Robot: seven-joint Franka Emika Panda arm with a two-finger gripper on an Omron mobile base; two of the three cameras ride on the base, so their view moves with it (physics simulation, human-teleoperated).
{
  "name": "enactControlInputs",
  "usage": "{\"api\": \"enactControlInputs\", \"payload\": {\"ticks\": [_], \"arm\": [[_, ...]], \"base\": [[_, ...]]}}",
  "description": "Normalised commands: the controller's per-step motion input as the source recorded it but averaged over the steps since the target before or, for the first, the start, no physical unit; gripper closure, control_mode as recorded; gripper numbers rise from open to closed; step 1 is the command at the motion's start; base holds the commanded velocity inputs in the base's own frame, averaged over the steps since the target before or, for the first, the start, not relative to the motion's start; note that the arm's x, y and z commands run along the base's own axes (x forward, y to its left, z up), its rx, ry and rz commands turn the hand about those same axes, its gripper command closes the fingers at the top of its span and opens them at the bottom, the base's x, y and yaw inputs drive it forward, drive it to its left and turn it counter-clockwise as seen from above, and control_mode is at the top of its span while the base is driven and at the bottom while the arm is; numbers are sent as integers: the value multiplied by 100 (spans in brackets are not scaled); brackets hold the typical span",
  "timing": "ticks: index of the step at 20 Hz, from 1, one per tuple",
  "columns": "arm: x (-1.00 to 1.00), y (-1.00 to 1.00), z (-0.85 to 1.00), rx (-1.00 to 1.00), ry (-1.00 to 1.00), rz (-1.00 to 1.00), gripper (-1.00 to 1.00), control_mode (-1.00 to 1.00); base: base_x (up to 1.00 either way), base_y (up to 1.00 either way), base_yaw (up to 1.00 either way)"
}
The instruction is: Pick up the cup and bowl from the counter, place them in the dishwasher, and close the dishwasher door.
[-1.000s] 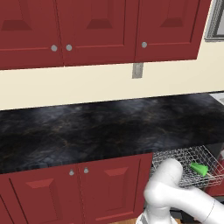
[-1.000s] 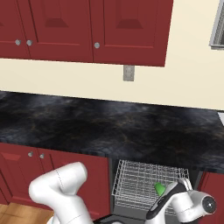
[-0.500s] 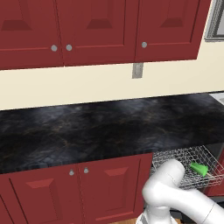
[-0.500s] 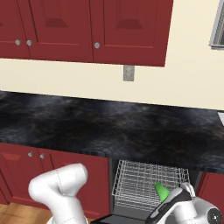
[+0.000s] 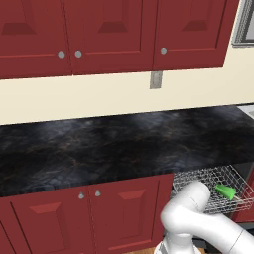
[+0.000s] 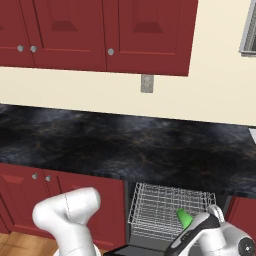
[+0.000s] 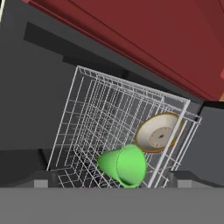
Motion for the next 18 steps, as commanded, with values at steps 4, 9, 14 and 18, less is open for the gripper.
{"api": "enactControlInputs", "payload": {"ticks": [4, 9, 14, 18], "arm": [[-1, 4, 12, 0, -2, 0, -100, -100], [-4, 1, 12, 1, -3, 0, -100, -100], [-28, 0, 12, 3, -6, 0, -100, -100], [-47, 1, 14, 0, -9, 0, -100, -100]], "base": [[0, 0, 0], [0, 0, 0], [0, 0, 0], [0, 0, 0]]}}
